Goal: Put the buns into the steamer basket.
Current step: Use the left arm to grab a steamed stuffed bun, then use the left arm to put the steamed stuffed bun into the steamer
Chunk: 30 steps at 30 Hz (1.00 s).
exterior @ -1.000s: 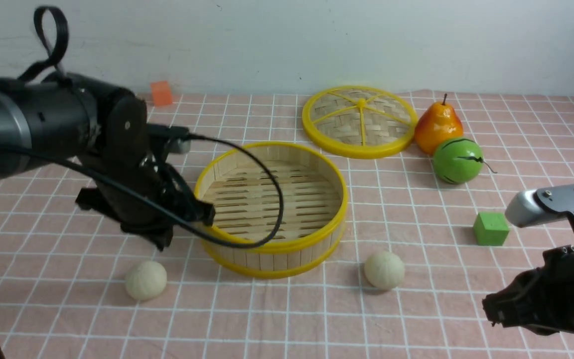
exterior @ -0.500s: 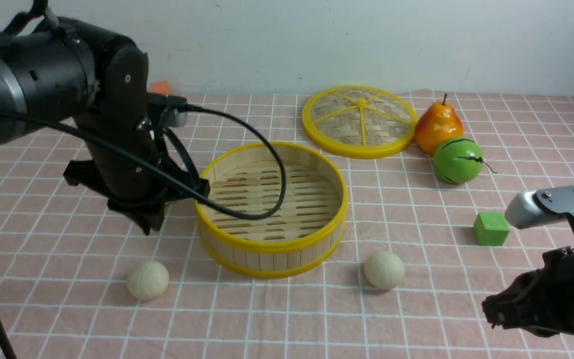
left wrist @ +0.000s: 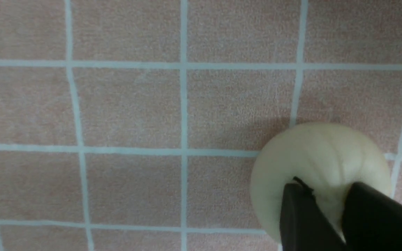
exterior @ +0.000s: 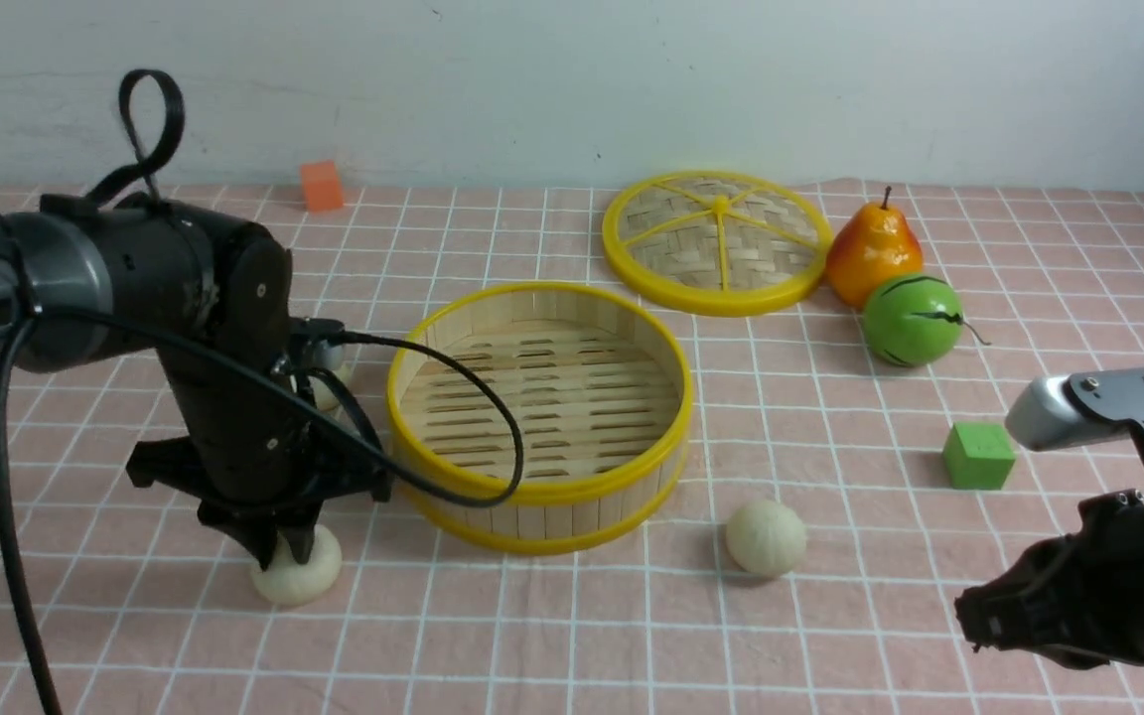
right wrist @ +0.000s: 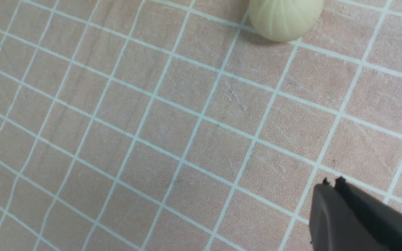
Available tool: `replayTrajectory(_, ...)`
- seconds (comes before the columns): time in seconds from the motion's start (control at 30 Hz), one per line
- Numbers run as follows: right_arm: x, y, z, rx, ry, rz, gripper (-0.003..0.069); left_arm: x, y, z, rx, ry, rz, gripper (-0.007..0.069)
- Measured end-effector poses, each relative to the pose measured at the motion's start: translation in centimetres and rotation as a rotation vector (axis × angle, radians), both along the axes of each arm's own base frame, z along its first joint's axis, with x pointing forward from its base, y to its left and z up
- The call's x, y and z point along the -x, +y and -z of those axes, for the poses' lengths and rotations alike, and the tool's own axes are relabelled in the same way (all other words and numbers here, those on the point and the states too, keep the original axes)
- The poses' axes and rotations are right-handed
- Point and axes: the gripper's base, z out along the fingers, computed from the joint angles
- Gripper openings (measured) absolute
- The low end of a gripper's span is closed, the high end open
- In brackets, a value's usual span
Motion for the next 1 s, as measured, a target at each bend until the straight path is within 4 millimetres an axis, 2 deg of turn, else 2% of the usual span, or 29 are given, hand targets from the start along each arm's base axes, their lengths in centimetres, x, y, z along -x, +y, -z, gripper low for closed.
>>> replayTrajectory(0.03, 0.0, 0.0, 0.0, 0.001, -0.001, -0.001, 0.0014, -0.1, 0.0, 0.2, -0.002, 0.0, 0.011, 0.0092)
replayTrajectory(0.13, 0.0, 0.0, 0.0, 0.009, -0.009, -0.016, 0.0013, -0.4, -0.1, -0.6, -0.004, -0.017, 0.03, 0.002)
replayTrajectory(0.2, 0.0, 0.0, 0.0, 0.018, -0.018, -0.031, 0.0017, -0.7, -0.2, -2.8, 0.015, -0.067, 0.037, -0.0013)
replayTrajectory(0.33, -0.1, 0.0, 0.0, 0.023, -0.028, -0.033, 0.0018, -1.2, -1.4, -8.8, 0.086, -0.252, 0.077, -0.0013)
replayTrajectory(0.4, -0.1, -0.1, 0.0, 0.025, -0.034, -0.029, 0.0021, -1.4, -3.2, -12.2, 0.142, -0.378, 0.132, -0.0013)
replayTrajectory(0.47, -0.2, -0.1, 0.0, 0.026, -0.035, -0.027, 0.0021, -1.6, -4.0, -12.9, 0.155, -0.416, 0.152, -0.0013)
replayTrajectory(0.5, -0.3, 0.0, 0.2, 0.028, -0.027, -0.028, 0.0021, -2.3, -5.2, -13.2, 0.171, -0.459, 0.179, -0.0013)
replayTrajectory(0.6, -0.6, 0.0, 0.8, 0.031, -0.003, -0.029, 0.0021, -4.2, -6.8, -11.7, 0.176, -0.483, 0.206, -0.0013)
replayTrajectory(0.63, -0.7, 0.0, 1.0, 0.028, 0.008, -0.027, 0.0022, -5.2, -7.3, -10.2, 0.168, -0.467, 0.212, -0.0013)
replayTrajectory(0.67, -0.7, 0.0, 1.1, 0.027, 0.012, -0.026, 0.0022, -5.2, -7.3, -10.2, 0.168, -0.467, 0.212, -0.0013)
replayTrajectory(0.7, -0.9, 0.1, 1.3, 0.014, 0.027, -0.019, 0.0024, -6.7, -7.9, -7.8, 0.152, -0.432, 0.218, -0.0009)
replayTrajectory(0.73, -0.9, 0.2, 1.4, 0.008, 0.033, -0.016, 0.0025, -7.4, -8.2, -6.2, 0.142, -0.403, 0.219, -0.0001)
replayTrajectory(0.77, -1.0, 0.2, 1.4, 0.006, 0.034, -0.014, 0.0025, -7.6, -8.2, -6.0, 0.141, -0.401, 0.219, 0.0003)
replayTrajectory(0.8, -1.0, 0.2, 1.5, -0.001, 0.039, -0.013, 0.0025, -8.4, -8.6, -3.7, 0.128, -0.358, 0.219, 0.0035)
replayTrajectory(0.83, -1.0, 0.2, 1.5, -0.001, 0.039, -0.013, 0.0025, -8.7, -8.7, -3.3, 0.126, -0.353, 0.219, 0.0046)
replayTrajectory(0.87, -1.0, 0.3, 1.4, -0.002, 0.037, -0.018, 0.0026, -9.2, -8.9, -2.1, 0.118, -0.329, 0.22, 0.0099)
replayTrajectory(0.9, -1.0, 0.3, 1.4, 0.0, 0.033, -0.023, 0.0027, -9.4, -9.0, -1.9, 0.116, -0.324, 0.22, 0.0147)
replayTrajectory(0.93, -1.0, 0.3, 1.4, 0.001, 0.032, -0.025, 0.0028, -9.4, -9.0, -1.9, 0.116, -0.324, 0.22, 0.0157)
replayTrajectory(1.0, -1.0, 0.3, 1.4, 0.003, 0.028, -0.032, 0.0029, -9.7, -9.1, -3.4, 0.117, -0.331, 0.219, 0.0298)
